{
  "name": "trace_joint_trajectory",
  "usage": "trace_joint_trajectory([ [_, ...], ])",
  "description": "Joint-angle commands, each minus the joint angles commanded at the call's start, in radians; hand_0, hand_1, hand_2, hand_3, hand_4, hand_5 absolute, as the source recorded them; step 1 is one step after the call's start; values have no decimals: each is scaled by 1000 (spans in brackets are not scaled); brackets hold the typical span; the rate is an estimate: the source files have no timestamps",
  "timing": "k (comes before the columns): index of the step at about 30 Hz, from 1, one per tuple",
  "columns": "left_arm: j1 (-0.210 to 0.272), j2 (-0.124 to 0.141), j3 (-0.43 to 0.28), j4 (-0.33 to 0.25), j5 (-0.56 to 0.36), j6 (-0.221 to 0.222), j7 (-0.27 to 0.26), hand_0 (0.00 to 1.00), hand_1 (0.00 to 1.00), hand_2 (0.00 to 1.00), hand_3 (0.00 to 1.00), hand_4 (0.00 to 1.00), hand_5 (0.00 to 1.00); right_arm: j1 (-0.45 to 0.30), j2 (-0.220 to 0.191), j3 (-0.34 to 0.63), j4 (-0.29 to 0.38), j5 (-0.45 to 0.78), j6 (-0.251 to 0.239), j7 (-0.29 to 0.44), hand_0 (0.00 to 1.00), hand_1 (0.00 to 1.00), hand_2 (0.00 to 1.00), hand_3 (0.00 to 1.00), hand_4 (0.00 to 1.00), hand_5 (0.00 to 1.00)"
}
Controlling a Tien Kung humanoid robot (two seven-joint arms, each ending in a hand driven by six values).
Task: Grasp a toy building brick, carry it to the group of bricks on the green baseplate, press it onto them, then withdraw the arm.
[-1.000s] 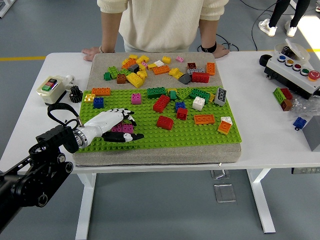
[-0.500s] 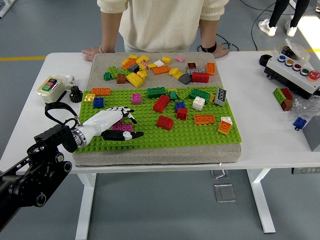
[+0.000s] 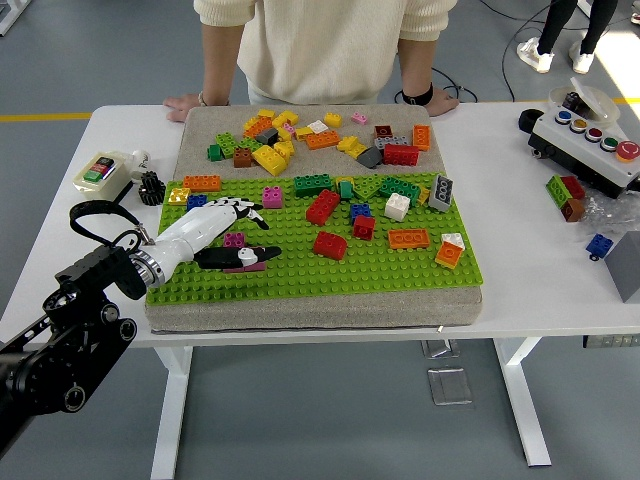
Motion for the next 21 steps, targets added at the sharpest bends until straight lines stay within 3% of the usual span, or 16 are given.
trace_joint_trajectory([
  [7, 25, 10, -1, -24, 1, -8, 4, 998, 946, 880, 646, 998, 998, -1, 0, 1, 0, 0, 1, 0, 752, 674, 725, 659, 914, 484],
  [21, 36, 13, 0, -12, 13, -15, 5, 998, 946, 875, 645, 998, 998, -1, -1, 6, 0, 0, 2, -1, 752, 674, 725, 659, 913, 485],
])
